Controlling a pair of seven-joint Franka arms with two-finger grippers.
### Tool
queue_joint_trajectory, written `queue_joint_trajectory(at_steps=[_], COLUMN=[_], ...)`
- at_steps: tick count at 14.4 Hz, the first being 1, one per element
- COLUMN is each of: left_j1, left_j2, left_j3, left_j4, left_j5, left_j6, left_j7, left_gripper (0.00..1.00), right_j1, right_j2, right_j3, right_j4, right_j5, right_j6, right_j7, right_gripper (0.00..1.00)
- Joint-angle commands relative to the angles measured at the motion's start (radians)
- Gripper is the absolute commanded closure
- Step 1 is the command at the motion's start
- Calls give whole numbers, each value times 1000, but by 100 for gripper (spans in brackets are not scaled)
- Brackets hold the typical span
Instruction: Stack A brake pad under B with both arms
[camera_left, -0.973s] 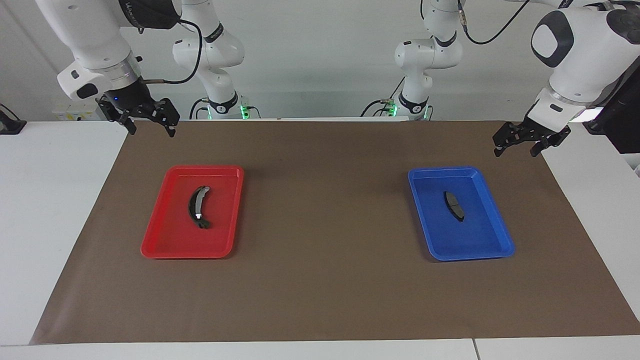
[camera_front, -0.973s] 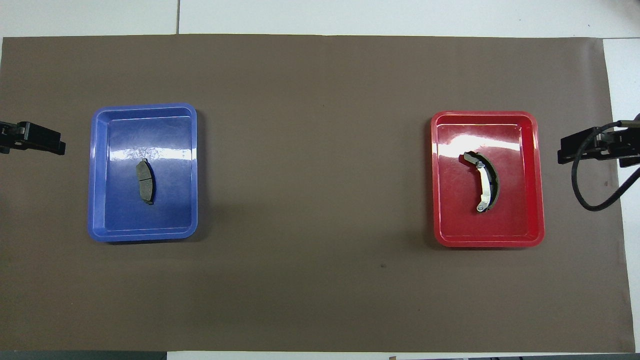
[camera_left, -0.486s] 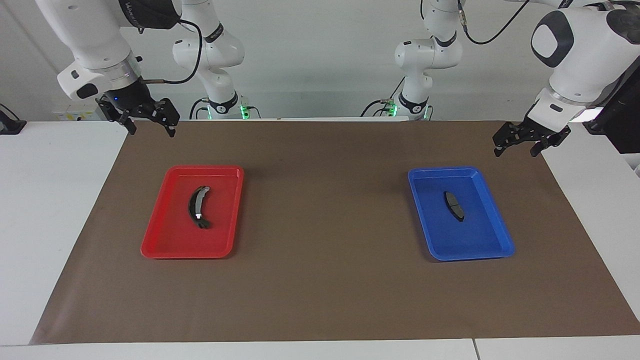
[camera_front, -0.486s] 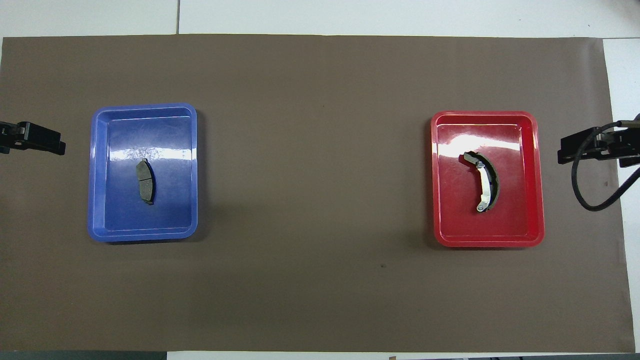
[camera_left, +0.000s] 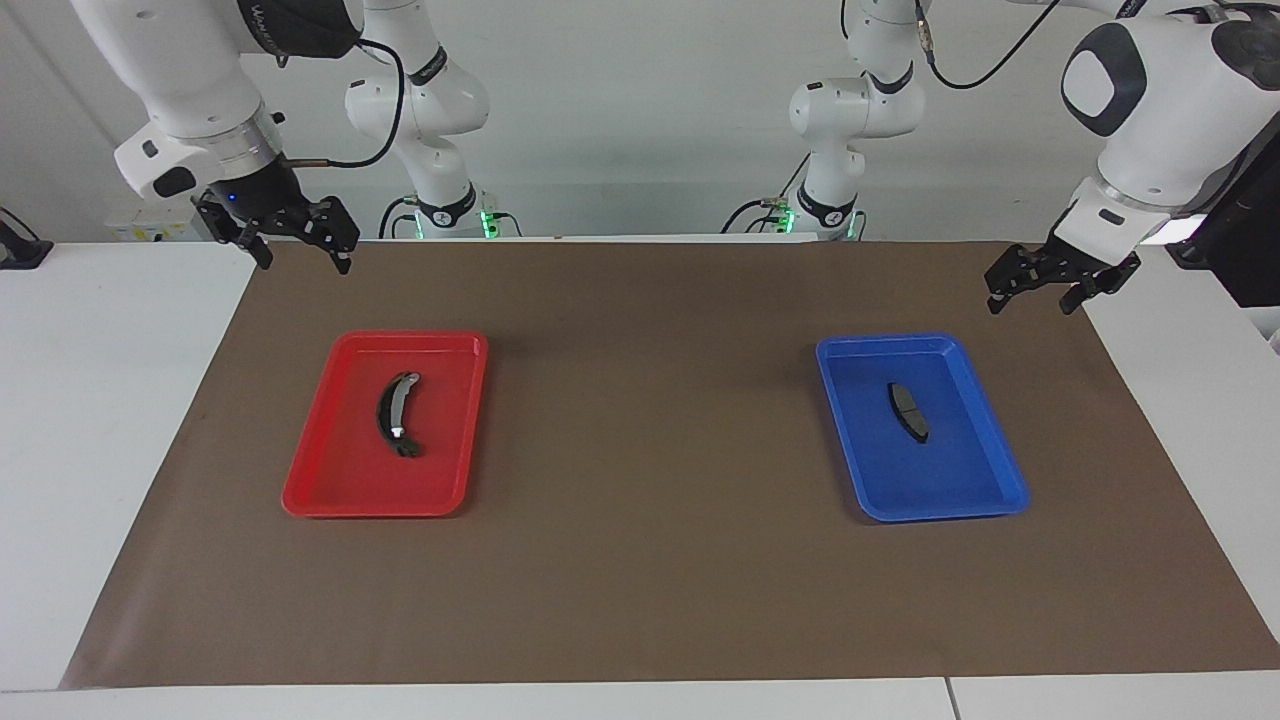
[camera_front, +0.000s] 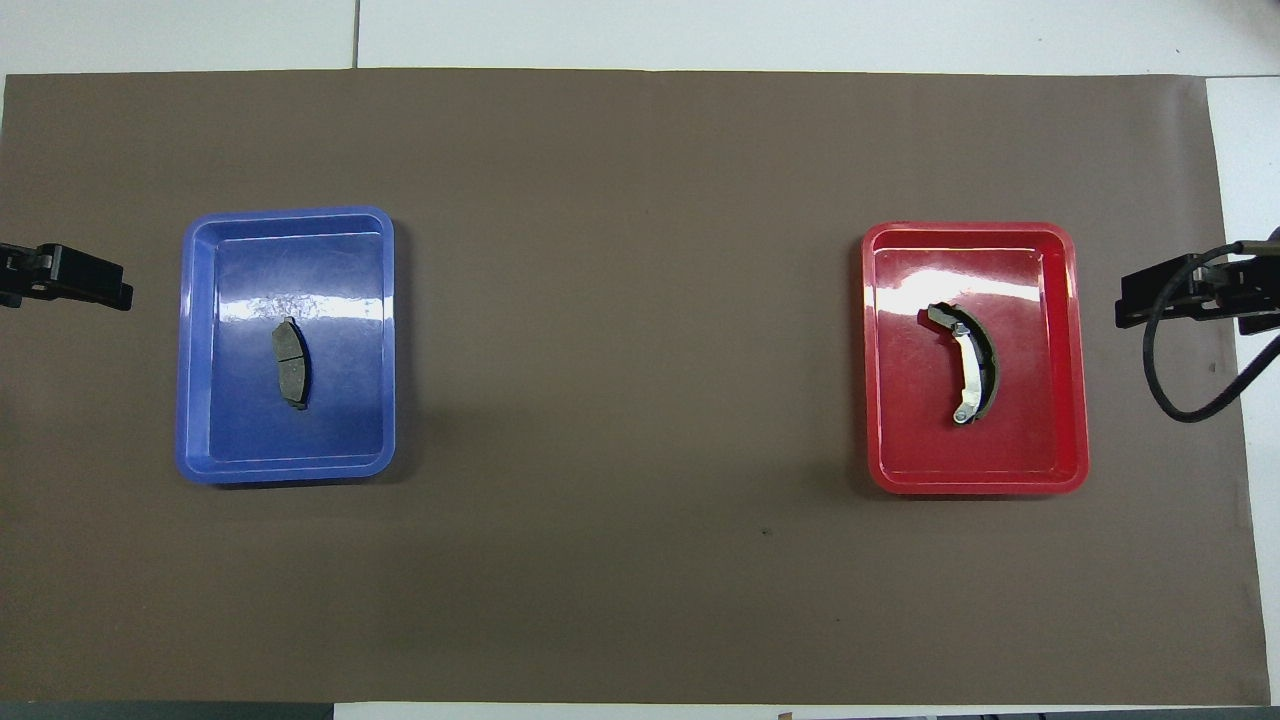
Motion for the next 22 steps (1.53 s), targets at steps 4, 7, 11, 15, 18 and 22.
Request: queue_joint_trajectory(at_steps=[4,7,11,15,18,22], left_j1=[-25,-27,-49,-66,-65,-56], left_j2=[-59,-42,30,56,67,96], left_j3=[0,-2,-2,0,0,-2], left_j4=[-227,-332,-410,-499,-553,-568], left_j5=[-11,-11,-11,-11,-11,-11], left_j6=[246,397,549,689,752,790], left_j7=[1,0,-74,-152,-181,-181], left_gripper=[0,0,0,2,30,40], right_j1=[-13,-13,-13,-13,-13,-13], right_j2=[-14,-14,-14,-15,-15,-15], right_j3=[6,6,6,6,6,6], right_j4=[-15,-15,-18,-21,-21,-21], right_j5=[-9,-10,-9,-9,-9,-9], right_j6=[8,8,8,8,8,8], right_j7=[-19,-19,-13,-15,-16,-16], right_gripper=[0,0,0,0,0,0])
